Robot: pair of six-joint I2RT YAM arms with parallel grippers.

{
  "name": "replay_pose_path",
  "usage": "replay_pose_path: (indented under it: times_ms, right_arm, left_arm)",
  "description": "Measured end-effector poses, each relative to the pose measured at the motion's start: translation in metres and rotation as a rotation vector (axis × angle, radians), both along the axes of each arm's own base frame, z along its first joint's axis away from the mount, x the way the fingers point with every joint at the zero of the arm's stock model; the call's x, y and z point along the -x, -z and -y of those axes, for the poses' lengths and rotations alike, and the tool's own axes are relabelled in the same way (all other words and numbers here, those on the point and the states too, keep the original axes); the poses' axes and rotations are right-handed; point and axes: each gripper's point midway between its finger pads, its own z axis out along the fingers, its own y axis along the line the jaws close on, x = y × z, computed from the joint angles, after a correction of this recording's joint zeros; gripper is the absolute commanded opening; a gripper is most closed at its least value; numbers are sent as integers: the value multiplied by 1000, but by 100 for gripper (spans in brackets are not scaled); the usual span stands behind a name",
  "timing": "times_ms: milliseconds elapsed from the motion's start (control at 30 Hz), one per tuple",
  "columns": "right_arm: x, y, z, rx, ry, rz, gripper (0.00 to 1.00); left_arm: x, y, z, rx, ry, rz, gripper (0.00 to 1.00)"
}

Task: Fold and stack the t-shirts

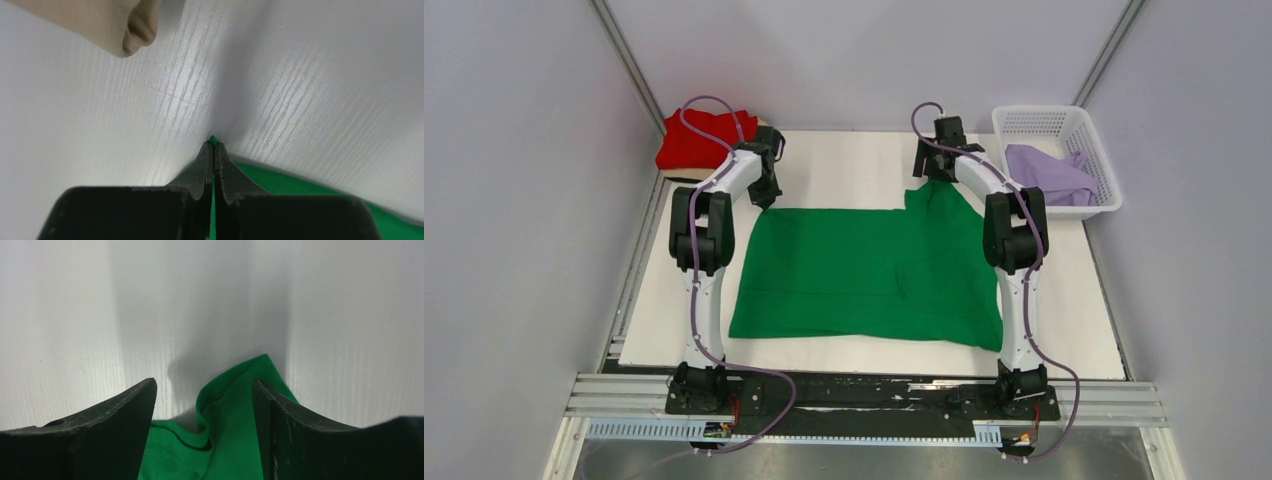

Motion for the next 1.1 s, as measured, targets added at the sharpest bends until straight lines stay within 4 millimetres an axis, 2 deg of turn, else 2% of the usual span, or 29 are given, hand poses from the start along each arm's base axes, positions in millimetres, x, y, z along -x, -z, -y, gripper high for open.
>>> replay_pose_path:
  times_ms: [100,300,433,500,533,700,833,1100]
  right_arm:
    - [-1,15,-3,24,-26,-22,63]
    - [1,18,-3,76,-30,-30,43]
    - [3,20,4,110,-4,-30,14]
    - [3,20,7,118,13,-31,3]
    - [4,19,7,120,17,-31,0]
    - [7,15,6,114,25,-31,0]
    - [22,1,3,103,14,-24,0]
    - [82,-62,-4,48,1,49,0]
  left_arm:
    - [0,0,0,0,2,-1,0]
    - [0,0,0,0,3,-1,0]
    - [0,0,0,0,3,-1,0]
    - [0,-1,0,1,3,0,0]
    - [0,-1,0,1,4,0,0]
    - [0,-5,3,16,15,4,0]
    - [3,-19,6,39,32,33,0]
    - [32,-50,12,70,68,95,0]
